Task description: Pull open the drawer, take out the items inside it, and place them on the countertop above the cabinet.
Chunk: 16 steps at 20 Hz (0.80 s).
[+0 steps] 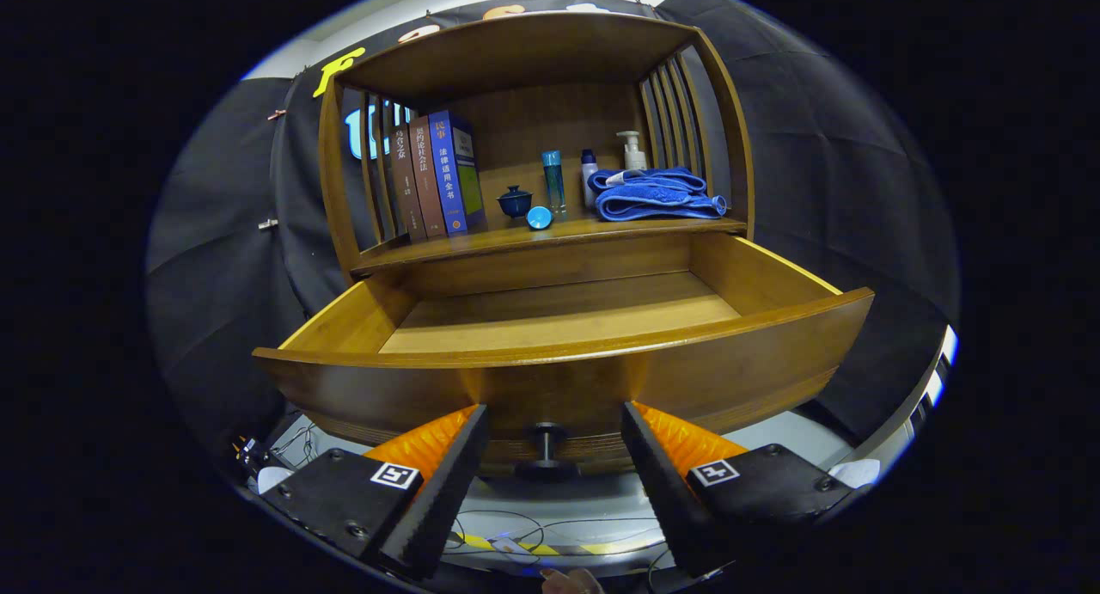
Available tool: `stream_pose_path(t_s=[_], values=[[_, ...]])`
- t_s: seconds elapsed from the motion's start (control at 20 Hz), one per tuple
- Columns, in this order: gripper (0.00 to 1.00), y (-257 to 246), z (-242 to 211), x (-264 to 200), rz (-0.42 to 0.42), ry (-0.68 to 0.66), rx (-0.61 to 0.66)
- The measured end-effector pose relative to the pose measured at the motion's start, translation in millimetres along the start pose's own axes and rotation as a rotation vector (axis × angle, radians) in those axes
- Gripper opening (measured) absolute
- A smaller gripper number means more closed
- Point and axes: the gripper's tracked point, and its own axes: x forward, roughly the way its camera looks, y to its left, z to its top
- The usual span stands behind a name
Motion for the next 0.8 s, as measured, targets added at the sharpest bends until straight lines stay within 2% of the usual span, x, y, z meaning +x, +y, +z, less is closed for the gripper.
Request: stream_pose_path(t_s=[0.35,0.8], values=[[1.00,1.7,21.7,39.1,0.001,0.007,0.004],[0.99,9.3,48.7,110.9,-0.007,-0.005,0.003]])
